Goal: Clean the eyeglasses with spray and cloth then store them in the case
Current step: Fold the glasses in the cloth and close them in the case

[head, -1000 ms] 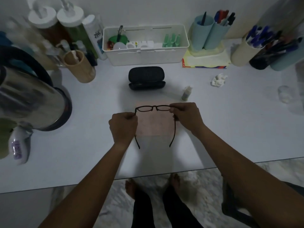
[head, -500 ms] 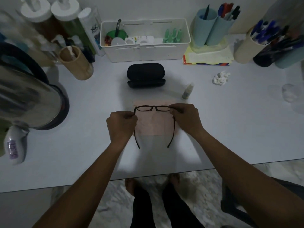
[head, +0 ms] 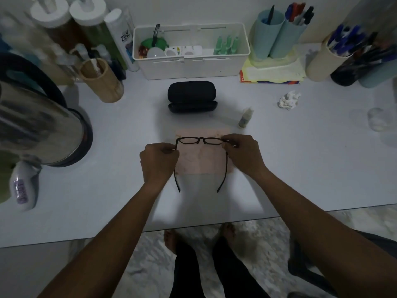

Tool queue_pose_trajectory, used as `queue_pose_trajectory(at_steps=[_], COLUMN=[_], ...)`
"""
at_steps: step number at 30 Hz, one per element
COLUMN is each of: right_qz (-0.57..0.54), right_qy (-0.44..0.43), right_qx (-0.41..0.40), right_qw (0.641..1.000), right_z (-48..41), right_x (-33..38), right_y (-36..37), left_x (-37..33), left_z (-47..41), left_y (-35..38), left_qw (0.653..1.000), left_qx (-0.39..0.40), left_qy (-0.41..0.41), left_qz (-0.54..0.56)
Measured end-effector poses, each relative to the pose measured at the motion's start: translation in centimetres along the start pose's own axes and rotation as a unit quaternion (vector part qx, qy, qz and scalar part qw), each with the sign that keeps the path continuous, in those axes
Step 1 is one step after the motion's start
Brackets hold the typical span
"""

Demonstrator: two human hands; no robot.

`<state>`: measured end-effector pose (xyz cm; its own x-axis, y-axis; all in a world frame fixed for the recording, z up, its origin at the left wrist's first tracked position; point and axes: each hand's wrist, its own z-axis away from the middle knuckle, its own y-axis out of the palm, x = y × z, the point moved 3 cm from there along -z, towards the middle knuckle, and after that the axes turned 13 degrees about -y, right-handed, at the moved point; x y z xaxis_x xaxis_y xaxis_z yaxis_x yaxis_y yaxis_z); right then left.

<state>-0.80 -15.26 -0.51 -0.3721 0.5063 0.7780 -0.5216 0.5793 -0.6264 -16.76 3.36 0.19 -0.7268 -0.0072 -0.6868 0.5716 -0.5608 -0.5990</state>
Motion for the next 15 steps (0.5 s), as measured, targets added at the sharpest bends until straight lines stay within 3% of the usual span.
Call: queue_pose_trajectory(at_steps=[15], right_qz=[0.03], right_qy=[-0.01], right_qx=[-0.038], right_qw=[0.999], right_z=[-0.22], right_x=[0.34], right_y=[0.04], left_x=[-0.35], left_z=[0.16], left_y=[-0.29], left_qw=[0.999], left_qx=[0.018], left_qy=[0.009], left_qz=[-0.039])
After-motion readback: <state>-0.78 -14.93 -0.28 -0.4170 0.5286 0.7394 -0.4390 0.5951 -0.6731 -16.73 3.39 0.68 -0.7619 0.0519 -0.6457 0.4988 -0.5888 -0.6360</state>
